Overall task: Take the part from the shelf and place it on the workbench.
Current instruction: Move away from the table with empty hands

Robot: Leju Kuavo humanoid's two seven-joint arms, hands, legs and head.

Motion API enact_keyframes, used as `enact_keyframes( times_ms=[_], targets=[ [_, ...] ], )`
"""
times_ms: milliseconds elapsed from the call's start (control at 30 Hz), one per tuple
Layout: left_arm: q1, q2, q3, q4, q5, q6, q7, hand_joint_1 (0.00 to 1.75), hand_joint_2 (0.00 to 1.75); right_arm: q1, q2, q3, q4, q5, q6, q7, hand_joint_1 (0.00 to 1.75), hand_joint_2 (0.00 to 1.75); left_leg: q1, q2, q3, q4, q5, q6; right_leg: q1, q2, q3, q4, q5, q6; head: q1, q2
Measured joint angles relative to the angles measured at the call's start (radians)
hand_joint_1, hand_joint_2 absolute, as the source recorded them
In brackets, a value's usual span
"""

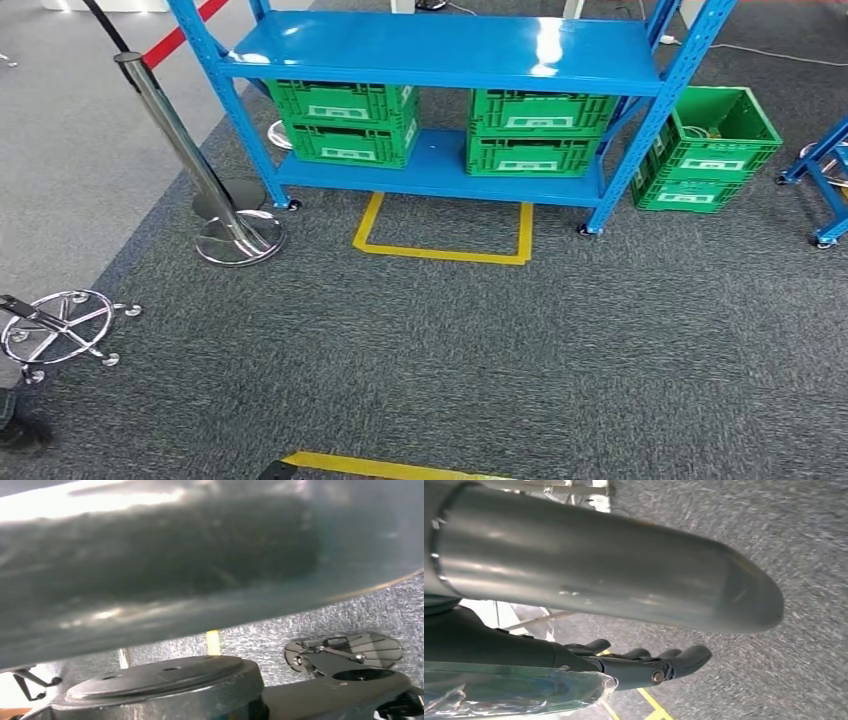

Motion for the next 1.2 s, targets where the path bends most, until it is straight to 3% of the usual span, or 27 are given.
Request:
enact_keyframes(
  times_ms=[100,133,200,233,267,300,333,367,433,467,567,600,633,700,733,767,800,833,900,933,1033,1100,1133,1200],
  targets=[
    [-0.001,0.002,0.0,0.0,0.0,0.001,0.0,0.0,0.0,0.001,0.001,-0.004,0.0,-0.001,0.001,0.001,0.0,0.0,0.003,0.001,-0.01,0.029,-0.025,-0.013,-0.004,-0.002,0.005,-0.001,-0.004,-0.018,-0.005,0.0],
    [-0.001,0.002,0.0,0.0,0.0,0.001,0.0,0.0,0.0,0.001,0.001,-0.005,0.0,-0.001,0.001,0.001,0.0,0.0,0.005,0.001,-0.031,0.073,-0.05,-0.019,-0.006,-0.003,0.008,-0.003,-0.006,-0.024,-0.007,0.0],
    [-0.001,0.003,-0.001,0.0,0.0,0.001,0.0,0.0,0.0,0.0,0.001,-0.006,0.0,-0.001,0.001,0.001,0.0,0.0,0.01,0.002,-0.103,0.212,-0.107,-0.029,-0.005,-0.005,0.013,-0.003,-0.011,-0.031,-0.012,0.0],
    [0.001,0.003,-0.001,0.0,0.0,0.001,0.0,0.0,0.0,0.0,0.001,-0.007,0.0,-0.002,0.002,0.001,0.0,0.0,0.012,0.002,-0.138,0.271,-0.122,-0.031,-0.005,-0.005,0.016,-0.003,-0.014,-0.032,-0.011,0.0],
    [0.002,0.003,-0.001,0.0,0.0,0.001,0.0,0.0,0.0,0.001,0.001,-0.007,0.001,-0.002,0.002,0.001,0.0,0.0,0.013,0.002,-0.16,0.298,-0.116,-0.032,-0.005,-0.005,0.02,-0.003,-0.018,-0.032,-0.012,0.0],
    [0.003,0.003,-0.002,0.0,0.0,0.0,0.0,0.0,0.0,0.001,0.001,-0.007,0.001,-0.002,0.002,0.001,0.0,0.0,0.013,0.002,-0.163,0.288,-0.091,-0.03,-0.005,-0.004,0.025,-0.003,-0.022,-0.032,-0.012,0.0],
    [0.003,0.003,-0.002,0.0,0.0,0.0,0.0,0.0,0.0,0.001,0.001,-0.008,0.001,-0.003,0.002,0.001,0.0,0.0,0.013,0.002,-0.147,0.242,-0.051,-0.026,-0.005,-0.004,0.032,-0.003,-0.027,-0.03,-0.012,0.0],
    [0.003,0.004,-0.002,0.0,0.0,0.0,-0.001,0.0,0.0,0.001,0.001,-0.009,0.001,-0.003,0.002,0.001,0.0,0.0,0.012,0.002,-0.12,0.175,-0.007,-0.018,-0.005,-0.003,0.038,-0.004,-0.031,-0.028,-0.012,0.0],
    [0.001,0.005,-0.002,0.0,0.0,0.0,-0.001,0.0,0.0,-0.001,0.002,-0.01,0.001,-0.003,0.002,0.001,0.0,0.0,0.006,0.004,-0.067,0.059,0.034,-0.002,-0.001,-0.004,0.047,-0.005,-0.042,-0.018,-0.011,0.0],
    [0.0,0.006,-0.002,0.0,0.0,0.0,-0.002,0.0,0.0,-0.001,0.002,-0.011,0.001,-0.003,0.002,0.001,0.0,0.0,0.004,0.005,-0.054,0.028,0.035,0.005,-0.001,-0.004,0.052,-0.006,-0.044,-0.011,-0.011,0.0],
    [0.002,0.006,-0.002,0.0,0.0,0.0,-0.002,0.0,0.0,-0.001,0.003,-0.012,0.001,-0.003,0.005,0.001,0.0,0.0,0.005,0.002,-0.034,0.002,0.023,0.018,-0.001,-0.008,0.06,0.007,-0.038,0.009,-0.01,0.0],
    [0.003,0.006,-0.002,0.0,0.0,0.0,-0.002,0.0,0.0,-0.002,0.004,-0.013,0.001,-0.003,0.005,0.001,0.0,0.0,0.007,0.001,-0.025,-0.002,0.021,0.022,-0.001,-0.007,0.051,0.027,-0.048,0.014,-0.008,0.0],
    [0.002,0.006,-0.002,0.0,0.0,0.0,-0.002,0.0,0.0,-0.004,0.004,-0.013,0.001,-0.003,0.006,0.001,0.0,0.0,0.008,0.001,-0.017,-0.005,0.019,0.026,-0.002,-0.007,0.032,0.062,-0.071,0.017,-0.005,0.0],
    [0.001,0.006,-0.002,0.0,0.0,0.0,-0.002,0.0,0.0,-0.006,0.004,-0.013,0.001,-0.003,0.007,0.001,0.0,0.0,0.007,0.001,-0.008,-0.006,0.011,0.03,-0.002,-0.005,-0.036,0.179,-0.129,0.02,-0.002,0.0],
    [0.001,0.005,-0.002,0.0,0.0,0.0,-0.001,0.0,0.0,-0.005,0.004,-0.014,0.001,-0.003,0.008,0.001,0.0,0.0,0.005,0.001,-0.005,-0.006,0.007,0.031,-0.002,-0.005,-0.074,0.234,-0.148,0.021,-0.001,0.0],
    [0.003,0.004,-0.002,0.0,0.0,0.0,-0.001,0.0,0.0,-0.003,0.004,-0.014,0.001,-0.003,0.008,0.001,0.0,0.0,0.003,0.001,0.001,-0.005,0.001,0.031,-0.002,-0.005,-0.102,0.265,-0.149,0.02,-0.001,0.0],
    [0.005,0.003,-0.003,0.0,0.0,0.0,0.0,0.0,0.0,-0.002,0.004,-0.014,0.001,-0.004,0.01,0.001,0.0,0.0,0.002,0.0,0.009,-0.005,-0.005,0.031,-0.001,-0.005,-0.113,0.262,-0.129,0.019,-0.001,0.0],
    [0.006,0.003,-0.003,0.0,0.0,0.0,0.0,0.0,0.0,-0.001,0.004,-0.014,0.001,-0.004,0.012,0.002,0.0,0.0,0.002,0.0,0.02,-0.005,-0.013,0.03,0.0,-0.005,-0.106,0.221,-0.088,0.016,-0.001,0.0],
    [0.006,0.002,-0.003,0.0,0.0,0.001,0.001,0.0,0.0,0.0,0.004,-0.017,0.002,-0.005,0.017,0.002,0.0,0.0,0.001,0.0,0.041,-0.005,-0.031,0.024,0.003,-0.005,-0.069,0.098,-0.002,0.009,-0.001,0.0],
    [0.005,0.002,-0.003,0.0,0.0,0.001,0.001,0.0,0.0,0.0,0.004,-0.019,0.002,-0.005,0.019,0.002,0.0,0.0,0.001,0.0,0.047,-0.005,-0.038,0.019,0.006,-0.005,-0.053,0.049,0.014,0.005,-0.001,0.0],
    [0.002,-0.001,-0.006,0.0,0.0,0.001,0.003,0.0,0.0,0.002,0.004,-0.023,0.002,-0.007,0.022,0.002,0.0,0.0,0.0,0.001,0.054,-0.002,-0.051,0.002,0.011,-0.005,-0.034,0.01,0.009,-0.016,-0.003,0.0],
    [0.001,0.0,-0.008,0.0,0.0,0.002,0.004,0.0,0.0,0.004,0.005,-0.025,0.002,-0.01,0.024,0.003,0.0,0.0,0.0,0.001,0.05,0.025,-0.054,-0.009,0.007,-0.005,-0.018,0.002,0.009,-0.028,-0.007,0.0],
    [-0.001,0.0,-0.009,0.0,0.0,0.002,0.005,0.0,0.0,0.003,0.006,-0.025,0.002,-0.01,0.025,0.005,0.0,0.0,0.002,0.002,0.03,0.062,-0.061,-0.015,0.004,-0.005,-0.007,-0.002,0.007,-0.033,-0.009,0.0],
    [-0.002,0.001,-0.011,0.0,0.0,0.002,0.005,0.0,0.0,0.001,0.006,-0.028,0.002,-0.012,0.026,0.008,0.0,0.0,0.009,0.002,-0.043,0.18,-0.097,-0.027,0.002,-0.006,0.01,-0.007,-0.004,-0.04,-0.013,0.0]
  ],
)
